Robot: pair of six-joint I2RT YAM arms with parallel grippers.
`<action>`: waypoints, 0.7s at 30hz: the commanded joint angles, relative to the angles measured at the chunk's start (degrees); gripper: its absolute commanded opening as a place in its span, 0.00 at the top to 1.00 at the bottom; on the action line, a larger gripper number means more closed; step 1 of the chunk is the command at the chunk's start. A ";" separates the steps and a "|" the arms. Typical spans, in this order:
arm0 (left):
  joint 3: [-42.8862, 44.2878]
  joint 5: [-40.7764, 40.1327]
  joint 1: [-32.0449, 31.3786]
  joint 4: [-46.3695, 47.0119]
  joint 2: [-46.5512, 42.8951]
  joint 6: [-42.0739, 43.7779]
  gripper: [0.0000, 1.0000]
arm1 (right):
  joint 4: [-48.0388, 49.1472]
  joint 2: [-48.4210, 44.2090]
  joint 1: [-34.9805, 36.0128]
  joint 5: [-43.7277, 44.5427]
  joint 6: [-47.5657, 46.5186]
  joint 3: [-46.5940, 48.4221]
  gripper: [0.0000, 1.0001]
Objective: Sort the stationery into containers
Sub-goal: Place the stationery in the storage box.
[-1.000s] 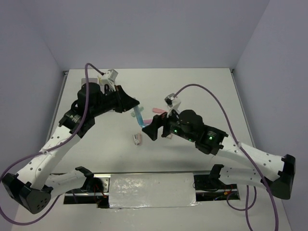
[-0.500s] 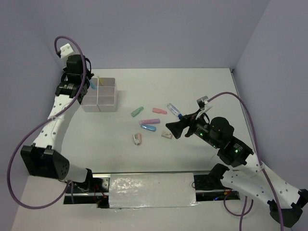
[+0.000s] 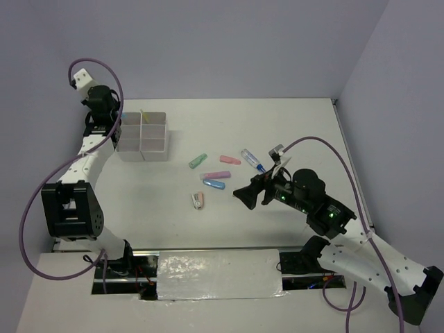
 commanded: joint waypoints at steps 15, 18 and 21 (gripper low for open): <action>-3.82 3.40 0.12 20.00 9.14 1.22 0.97 | 6.53 4.51 -0.31 -3.57 -3.57 -1.61 0.00; -4.25 3.22 0.30 20.26 10.28 0.26 0.93 | 7.41 5.66 -0.22 -4.09 -4.09 -1.52 0.00; -5.22 3.22 0.38 21.40 11.34 0.16 0.86 | 8.55 7.06 -0.31 -4.53 -4.44 -1.61 0.00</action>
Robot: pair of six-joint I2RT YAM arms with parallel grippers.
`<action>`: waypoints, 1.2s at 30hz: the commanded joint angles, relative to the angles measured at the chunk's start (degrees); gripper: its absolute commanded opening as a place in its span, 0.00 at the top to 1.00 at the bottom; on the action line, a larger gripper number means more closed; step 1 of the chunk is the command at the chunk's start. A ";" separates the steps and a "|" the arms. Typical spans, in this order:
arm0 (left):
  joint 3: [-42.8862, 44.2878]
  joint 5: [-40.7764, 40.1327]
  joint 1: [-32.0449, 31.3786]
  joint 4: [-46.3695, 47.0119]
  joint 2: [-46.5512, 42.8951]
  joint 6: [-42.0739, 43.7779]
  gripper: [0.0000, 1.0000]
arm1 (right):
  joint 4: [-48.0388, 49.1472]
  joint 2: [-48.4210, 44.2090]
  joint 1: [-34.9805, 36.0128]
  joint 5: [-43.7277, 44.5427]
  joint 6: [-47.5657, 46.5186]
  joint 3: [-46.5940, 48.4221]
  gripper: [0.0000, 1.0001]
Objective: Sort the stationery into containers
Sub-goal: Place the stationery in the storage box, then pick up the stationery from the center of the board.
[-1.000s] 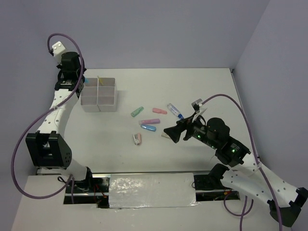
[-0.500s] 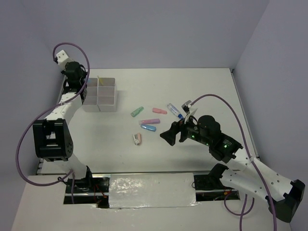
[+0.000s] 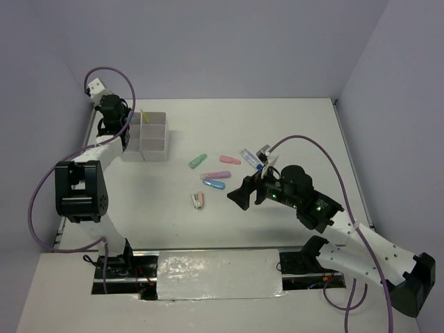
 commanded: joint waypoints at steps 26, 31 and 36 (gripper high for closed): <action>5.69 3.31 -7.55 -43.60 -26.16 -18.85 0.01 | -5.04 30.49 -2.59 -5.39 -20.86 18.74 0.00; -11.17 7.71 -13.95 -44.16 -42.35 -19.14 0.01 | -12.06 42.19 -3.29 0.73 -33.44 29.54 0.04; -18.13 18.68 -15.55 -49.53 -56.50 -13.60 0.01 | -20.51 56.35 -5.22 4.97 -38.82 39.84 0.19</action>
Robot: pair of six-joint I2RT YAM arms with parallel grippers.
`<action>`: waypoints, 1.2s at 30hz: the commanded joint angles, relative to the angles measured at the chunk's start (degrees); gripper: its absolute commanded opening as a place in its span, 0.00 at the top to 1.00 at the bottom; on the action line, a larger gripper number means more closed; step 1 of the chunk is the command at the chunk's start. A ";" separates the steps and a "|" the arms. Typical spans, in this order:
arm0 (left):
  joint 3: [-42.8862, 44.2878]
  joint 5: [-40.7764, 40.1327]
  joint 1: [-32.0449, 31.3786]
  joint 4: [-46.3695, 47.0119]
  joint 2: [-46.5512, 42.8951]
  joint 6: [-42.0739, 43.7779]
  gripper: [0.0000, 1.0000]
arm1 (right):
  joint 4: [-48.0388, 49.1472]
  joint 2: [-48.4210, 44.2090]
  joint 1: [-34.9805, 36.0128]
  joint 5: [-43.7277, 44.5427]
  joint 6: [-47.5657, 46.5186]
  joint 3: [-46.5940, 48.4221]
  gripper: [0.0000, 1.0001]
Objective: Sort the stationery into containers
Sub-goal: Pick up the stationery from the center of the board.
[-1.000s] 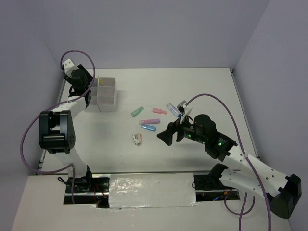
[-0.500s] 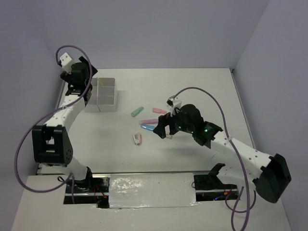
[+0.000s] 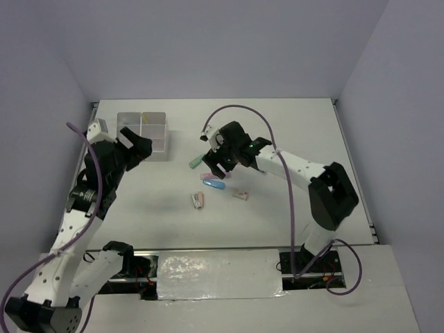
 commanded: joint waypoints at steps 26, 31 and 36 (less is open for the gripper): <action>-9.57 9.82 -0.40 -8.78 -21.53 13.53 0.01 | -9.93 18.95 -2.02 4.71 -13.70 12.41 0.40; -10.45 10.09 -0.31 -8.87 -22.50 12.65 0.01 | -10.02 21.41 -1.05 4.88 -13.26 14.34 0.41; -10.54 9.03 -0.31 -9.40 -23.38 12.30 0.01 | -11.25 23.96 -0.53 4.09 -13.18 17.15 0.46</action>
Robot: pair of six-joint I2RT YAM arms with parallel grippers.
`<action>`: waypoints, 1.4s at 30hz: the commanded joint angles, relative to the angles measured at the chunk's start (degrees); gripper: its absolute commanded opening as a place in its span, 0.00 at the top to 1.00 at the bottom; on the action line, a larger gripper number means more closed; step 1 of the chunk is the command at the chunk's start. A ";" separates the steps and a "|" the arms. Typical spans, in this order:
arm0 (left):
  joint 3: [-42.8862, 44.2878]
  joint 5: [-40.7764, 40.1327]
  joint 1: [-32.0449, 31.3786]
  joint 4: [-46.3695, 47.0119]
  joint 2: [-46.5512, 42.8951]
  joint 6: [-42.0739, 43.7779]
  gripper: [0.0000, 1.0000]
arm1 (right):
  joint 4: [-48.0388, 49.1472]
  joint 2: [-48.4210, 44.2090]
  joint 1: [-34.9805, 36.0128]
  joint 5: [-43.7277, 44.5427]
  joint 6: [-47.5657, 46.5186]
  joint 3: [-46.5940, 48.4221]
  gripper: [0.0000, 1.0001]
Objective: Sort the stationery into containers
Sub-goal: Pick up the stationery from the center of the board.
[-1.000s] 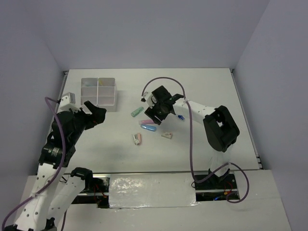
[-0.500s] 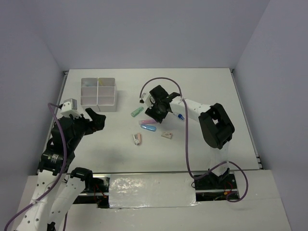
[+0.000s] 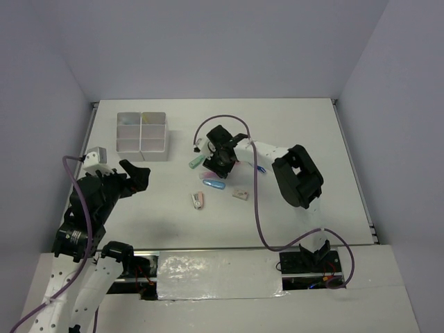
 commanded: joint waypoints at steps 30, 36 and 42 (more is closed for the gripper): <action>1.56 17.54 -0.22 23.60 12.40 -15.38 0.01 | 16.94 -33.37 3.97 0.41 22.03 -15.55 1.00; -0.38 30.31 -3.46 50.84 20.22 -29.47 0.01 | 29.80 -51.57 8.36 8.07 42.79 -29.71 1.00; 3.31 28.55 -12.17 56.70 24.52 -27.72 0.01 | 24.55 -56.19 19.17 20.28 45.27 -26.75 1.00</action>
